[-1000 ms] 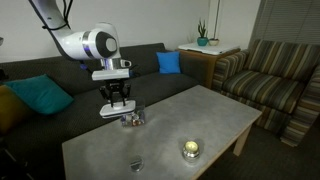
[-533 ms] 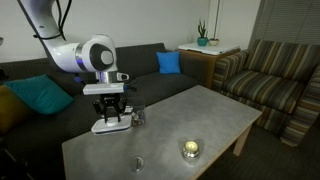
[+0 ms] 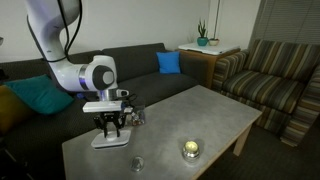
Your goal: Press the button on the white lid then take the white lid and put it on the table
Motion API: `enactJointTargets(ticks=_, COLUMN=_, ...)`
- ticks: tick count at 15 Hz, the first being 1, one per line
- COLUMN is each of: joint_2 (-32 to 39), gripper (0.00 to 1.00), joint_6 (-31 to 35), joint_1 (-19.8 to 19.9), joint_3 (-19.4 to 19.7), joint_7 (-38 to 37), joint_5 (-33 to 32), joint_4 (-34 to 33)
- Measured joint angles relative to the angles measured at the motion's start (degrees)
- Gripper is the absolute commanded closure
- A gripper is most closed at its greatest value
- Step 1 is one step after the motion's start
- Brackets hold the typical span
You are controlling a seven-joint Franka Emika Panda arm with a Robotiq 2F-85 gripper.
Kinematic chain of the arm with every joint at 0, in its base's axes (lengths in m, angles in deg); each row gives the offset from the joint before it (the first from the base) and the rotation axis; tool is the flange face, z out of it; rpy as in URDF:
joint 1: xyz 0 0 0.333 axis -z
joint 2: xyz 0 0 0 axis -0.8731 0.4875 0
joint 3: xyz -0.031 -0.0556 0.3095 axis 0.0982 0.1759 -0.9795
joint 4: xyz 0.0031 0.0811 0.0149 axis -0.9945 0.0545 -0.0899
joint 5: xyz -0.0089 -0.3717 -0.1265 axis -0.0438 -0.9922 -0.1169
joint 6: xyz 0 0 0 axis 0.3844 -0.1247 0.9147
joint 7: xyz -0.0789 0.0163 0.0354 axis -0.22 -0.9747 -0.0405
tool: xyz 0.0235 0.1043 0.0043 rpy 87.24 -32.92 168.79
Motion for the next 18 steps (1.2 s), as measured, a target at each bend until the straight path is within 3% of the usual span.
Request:
enactJointTargets(ticks=8, joint_2=8.71, gripper=0.71, joint_6=0.34, joint_1=-1.78, joint_3=1.25, joint_7=-6.95, joint_5=1.44, joint_4=-8.89)
enactJointTargets(ticks=18, joint_2=11.59, gripper=0.71, joint_6=6.07, joint_1=-0.02, joint_3=2.2, joint_7=-19.44, joint_5=14.28, joint_4=-10.99)
